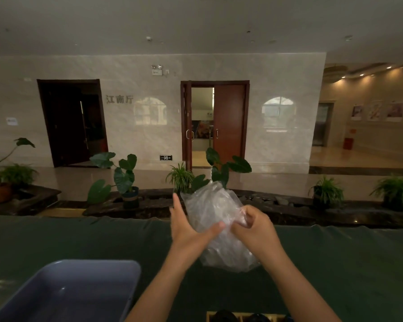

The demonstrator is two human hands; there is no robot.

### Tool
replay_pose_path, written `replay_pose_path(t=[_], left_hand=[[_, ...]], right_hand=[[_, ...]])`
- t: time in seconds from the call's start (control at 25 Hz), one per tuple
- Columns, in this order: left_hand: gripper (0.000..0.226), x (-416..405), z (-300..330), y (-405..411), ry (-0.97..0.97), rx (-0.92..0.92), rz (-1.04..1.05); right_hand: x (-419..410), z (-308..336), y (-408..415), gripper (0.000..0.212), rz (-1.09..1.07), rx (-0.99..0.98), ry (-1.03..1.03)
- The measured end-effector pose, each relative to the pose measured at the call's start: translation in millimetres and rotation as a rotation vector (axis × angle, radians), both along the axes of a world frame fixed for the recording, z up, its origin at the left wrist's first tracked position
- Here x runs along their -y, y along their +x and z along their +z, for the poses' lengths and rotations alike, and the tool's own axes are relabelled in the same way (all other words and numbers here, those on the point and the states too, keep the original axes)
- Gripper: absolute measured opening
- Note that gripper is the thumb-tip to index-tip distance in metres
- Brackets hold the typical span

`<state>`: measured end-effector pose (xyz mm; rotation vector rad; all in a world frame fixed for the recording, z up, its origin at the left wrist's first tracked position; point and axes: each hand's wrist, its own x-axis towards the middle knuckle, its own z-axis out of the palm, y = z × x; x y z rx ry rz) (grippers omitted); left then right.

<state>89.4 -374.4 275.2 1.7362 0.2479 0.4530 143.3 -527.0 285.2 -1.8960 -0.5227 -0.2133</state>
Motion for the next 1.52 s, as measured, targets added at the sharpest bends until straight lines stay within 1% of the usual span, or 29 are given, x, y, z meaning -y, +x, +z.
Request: replay_pose_path(t=[0.08, 0.12, 0.16, 0.2, 0.24, 0.32, 0.4, 0.44, 0.52, 0.56, 0.64, 0.68, 0.72, 0.76, 0.84, 0.88, 0.92, 0.96, 1.0, 1.04, 1.08, 1.12, 1.16, 1.2, 1.24, 1.32, 1.36, 1.44, 1.52], left_hand=[[0.138, 3.0, -8.0, 2.3, -0.204, -0.106, -0.094], [0.134, -1.1, -10.3, 3.5, -0.342, -0.107, -0.107], [0.129, -6.8, -12.3, 3.2, -0.459, -0.073, -0.106], [0.122, -12.1, -15.9, 2.9, -0.528, -0.026, -0.095], [0.113, -15.3, -20.8, 2.7, -0.542, 0.017, -0.079], [0.083, -14.0, -28.0, 3.4, -0.421, 0.084, -0.029], [0.05, -10.7, -27.4, 2.2, -0.248, 0.145, -0.014], [0.037, -11.4, -25.9, 0.9, -0.186, 0.178, -0.055], [0.018, -16.0, -21.1, -3.2, -0.117, 0.237, -0.193], [0.017, -18.4, -17.6, -7.0, -0.112, 0.264, -0.28], [0.028, -22.6, -11.5, -14.8, -0.116, 0.314, -0.435], [0.034, -23.3, -8.8, -17.2, -0.074, 0.329, -0.466], [0.038, -23.7, -7.8, -19.3, 0.042, 0.352, -0.455], [0.039, -23.5, -5.7, -22.2, 0.236, 0.375, -0.405], [0.045, -22.4, -1.3, -25.0, 0.707, 0.375, -0.32], [0.052, -21.9, 1.6, -25.3, 0.887, 0.348, -0.333], [0.054, -20.6, 4.1, -22.4, 0.985, 0.309, -0.384], [0.048, -17.8, 7.9, -21.4, 0.953, 0.257, -0.452], [0.042, -16.2, 12.1, -20.1, 0.825, 0.202, -0.51], [0.048, -15.9, 15.9, -17.8, 0.676, 0.186, -0.523], [0.059, -15.9, 17.9, -15.2, 0.547, 0.203, -0.507], [0.062, -14.7, 18.9, -14.8, 0.465, 0.227, -0.485], [0.056, -13.9, 17.8, -13.6, 0.416, 0.258, -0.465], [0.052, -13.6, 15.7, -12.7, 0.411, 0.271, -0.443], [0.057, -14.7, 12.2, -11.2, 0.435, 0.264, -0.426], [0.076, -17.8, 7.5, -11.3, 0.507, 0.19, -0.407], [0.083, -19.4, 5.8, -10.9, 0.548, 0.144, -0.391], [0.09, -19.6, 3.1, -8.5, 0.669, 0.069, -0.362], [0.087, -15.9, -1.5, -5.0, 0.813, 0.06, -0.284]], right_hand=[[-5.5, -6.5, -4.1, 0.029, 0.045, -0.114, 0.145], [-5.7, -8.7, -5.7, 0.041, 0.074, -0.177, 0.204], [-3.9, -11.9, -6.0, 0.053, 0.105, -0.226, 0.254], [-1.2, -14.6, -5.7, 0.062, 0.136, -0.249, 0.287], [1.8, -17.9, -5.1, 0.067, 0.172, -0.23, 0.292], [5.7, -24.6, -4.3, 0.065, 0.241, -0.095, 0.192], [5.1, -26.8, -5.5, 0.045, 0.254, 0.065, 0.068], [5.1, -26.3, -5.5, 0.038, 0.244, 0.133, 0.052], [6.6, -24.3, -3.0, 0.045, 0.238, 0.25, 0.09], [8.4, -22.5, -2.1, 0.05, 0.246, 0.261, 0.111], [13.5, -17.4, 0.3, 0.057, 0.269, 0.234, 0.135], [15.7, -16.2, 2.4, 0.06, 0.268, 0.234, 0.129], [17.0, -16.1, 4.4, 0.061, 0.256, 0.242, 0.101], [17.5, -16.9, 6.2, 0.06, 0.24, 0.246, 0.058], [17.8, -16.5, 7.2, 0.052, 0.197, 0.219, -0.047], [18.7, -15.1, 6.2, 0.051, 0.181, 0.21, -0.101], [20.0, -12.8, 5.2, 0.054, 0.182, 0.257, -0.152], [21.6, -10.4, 4.2, 0.058, 0.193, 0.344, -0.208], [22.7, -8.4, 3.7, 0.061, 0.21, 0.424, -0.265], [22.9, -6.4, 2.3, 0.063, 0.226, 0.472, -0.294], [23.3, -5.7, 1.4, 0.062, 0.241, 0.475, -0.29], [23.7, -5.2, 0.4, 0.06, 0.263, 0.435, -0.252], [24.8, -4.5, -0.7, 0.058, 0.298, 0.359, -0.191], [26.9, -4.1, -0.8, 0.058, 0.344, 0.259, -0.132], [29.7, -3.6, -0.8, 0.064, 0.39, 0.165, -0.103], [35.3, -1.9, -1.0, 0.086, 0.413, 0.058, -0.195], [36.0, -2.4, -1.3, 0.093, 0.386, 0.054, -0.289], [32.3, -5.2, -3.5, 0.095, 0.278, 0.116, -0.447], [26.9, -12.1, -4.3, 0.085, 0.137, 0.23, -0.504]])
